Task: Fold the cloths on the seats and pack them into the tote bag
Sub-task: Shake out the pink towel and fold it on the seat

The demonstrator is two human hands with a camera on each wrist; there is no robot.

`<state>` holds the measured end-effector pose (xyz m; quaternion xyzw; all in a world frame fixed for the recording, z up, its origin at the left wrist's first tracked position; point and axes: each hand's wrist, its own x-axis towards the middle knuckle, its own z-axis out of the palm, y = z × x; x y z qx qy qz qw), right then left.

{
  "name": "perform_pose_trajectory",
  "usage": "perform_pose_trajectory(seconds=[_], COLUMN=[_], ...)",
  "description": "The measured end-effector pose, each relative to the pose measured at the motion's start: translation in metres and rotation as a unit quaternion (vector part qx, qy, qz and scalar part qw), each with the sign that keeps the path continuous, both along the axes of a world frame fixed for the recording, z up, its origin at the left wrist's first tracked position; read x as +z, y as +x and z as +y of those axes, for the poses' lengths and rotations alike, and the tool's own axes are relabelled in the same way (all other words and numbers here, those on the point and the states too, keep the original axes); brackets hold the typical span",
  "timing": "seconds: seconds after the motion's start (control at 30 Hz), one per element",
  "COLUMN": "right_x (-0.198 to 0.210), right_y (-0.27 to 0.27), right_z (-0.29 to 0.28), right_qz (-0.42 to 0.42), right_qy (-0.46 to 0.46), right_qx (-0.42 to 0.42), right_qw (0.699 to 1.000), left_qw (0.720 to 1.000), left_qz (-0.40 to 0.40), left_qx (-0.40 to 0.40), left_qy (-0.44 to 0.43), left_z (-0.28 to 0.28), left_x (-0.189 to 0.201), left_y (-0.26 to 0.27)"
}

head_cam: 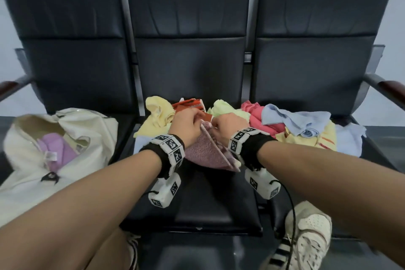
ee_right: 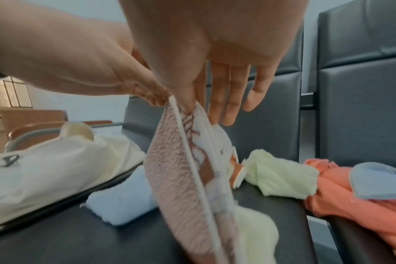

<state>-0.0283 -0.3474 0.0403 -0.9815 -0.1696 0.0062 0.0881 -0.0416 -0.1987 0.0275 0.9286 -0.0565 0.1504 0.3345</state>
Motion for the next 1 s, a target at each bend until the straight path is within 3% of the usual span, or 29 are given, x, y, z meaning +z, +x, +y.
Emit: perform_pose_trajectory(seconds=[0.2, 0.4, 0.57, 0.73, 0.83, 1.0], right_x=[0.06, 0.11, 0.153, 0.177, 0.184, 0.179], right_y=[0.007, -0.001, -0.021, -0.049, -0.067, -0.089], right_z=[-0.018, -0.034, -0.025, -0.007, -0.003, -0.011], right_qz=[-0.027, -0.053, -0.086, -0.121, -0.122, -0.125], right_qy=[0.078, 0.095, 0.153, 0.221, 0.269, 0.299], right_qx=[-0.034, -0.081, -0.071, -0.049, -0.026, -0.066], right_qw=[0.996, 0.991, 0.982, 0.967, 0.955, 0.944], left_qw=[0.997, 0.986, 0.973, 0.997, 0.997, 0.997], left_qz=[0.009, 0.051, 0.101, 0.042, 0.004, 0.02], left_qx=[0.035, 0.097, 0.108, -0.011, -0.071, -0.059], left_qy=[0.071, 0.124, 0.177, 0.069, 0.021, 0.034], left_z=[0.018, 0.047, 0.053, 0.033, 0.022, 0.026], left_x=[0.051, 0.086, 0.116, 0.14, 0.156, 0.166], left_y=[-0.002, -0.007, -0.019, -0.034, -0.048, -0.062])
